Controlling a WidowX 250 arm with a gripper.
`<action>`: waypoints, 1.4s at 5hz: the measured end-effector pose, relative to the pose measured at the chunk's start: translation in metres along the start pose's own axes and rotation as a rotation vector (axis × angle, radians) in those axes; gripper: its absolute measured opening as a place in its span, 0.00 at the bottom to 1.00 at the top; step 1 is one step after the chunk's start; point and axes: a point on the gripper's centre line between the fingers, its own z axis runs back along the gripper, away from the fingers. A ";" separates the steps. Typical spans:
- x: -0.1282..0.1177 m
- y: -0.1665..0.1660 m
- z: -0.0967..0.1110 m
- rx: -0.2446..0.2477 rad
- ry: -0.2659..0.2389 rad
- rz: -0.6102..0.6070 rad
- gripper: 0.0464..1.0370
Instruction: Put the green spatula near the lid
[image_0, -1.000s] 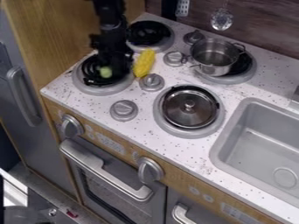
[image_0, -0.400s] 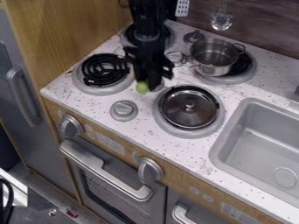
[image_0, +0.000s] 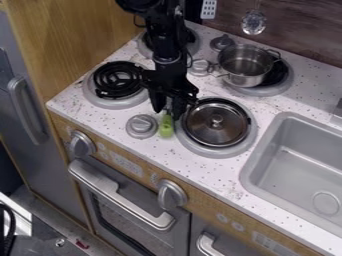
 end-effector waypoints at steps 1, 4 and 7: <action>-0.003 0.003 0.002 0.029 0.030 -0.020 0.93; 0.015 -0.018 0.047 0.056 -0.009 -0.107 0.96; 0.015 -0.018 0.047 0.056 -0.009 -0.107 0.96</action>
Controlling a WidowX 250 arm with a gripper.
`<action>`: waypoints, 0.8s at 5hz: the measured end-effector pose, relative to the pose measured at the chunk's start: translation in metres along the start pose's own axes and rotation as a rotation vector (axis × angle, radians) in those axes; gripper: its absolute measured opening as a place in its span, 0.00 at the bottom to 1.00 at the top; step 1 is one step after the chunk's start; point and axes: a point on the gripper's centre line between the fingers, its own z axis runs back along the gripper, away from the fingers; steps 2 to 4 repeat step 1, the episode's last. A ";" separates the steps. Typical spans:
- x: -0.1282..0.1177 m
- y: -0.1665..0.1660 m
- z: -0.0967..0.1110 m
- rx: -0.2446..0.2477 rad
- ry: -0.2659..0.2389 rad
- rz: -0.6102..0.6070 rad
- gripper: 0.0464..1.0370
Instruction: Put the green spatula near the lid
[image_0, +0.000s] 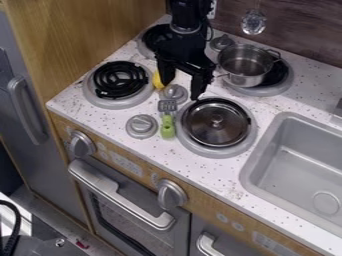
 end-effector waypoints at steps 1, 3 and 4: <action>0.000 0.000 0.001 0.000 -0.002 -0.001 0.96; 0.000 0.000 0.001 0.000 -0.002 -0.001 0.96; 0.000 0.000 0.001 0.000 -0.002 -0.001 0.96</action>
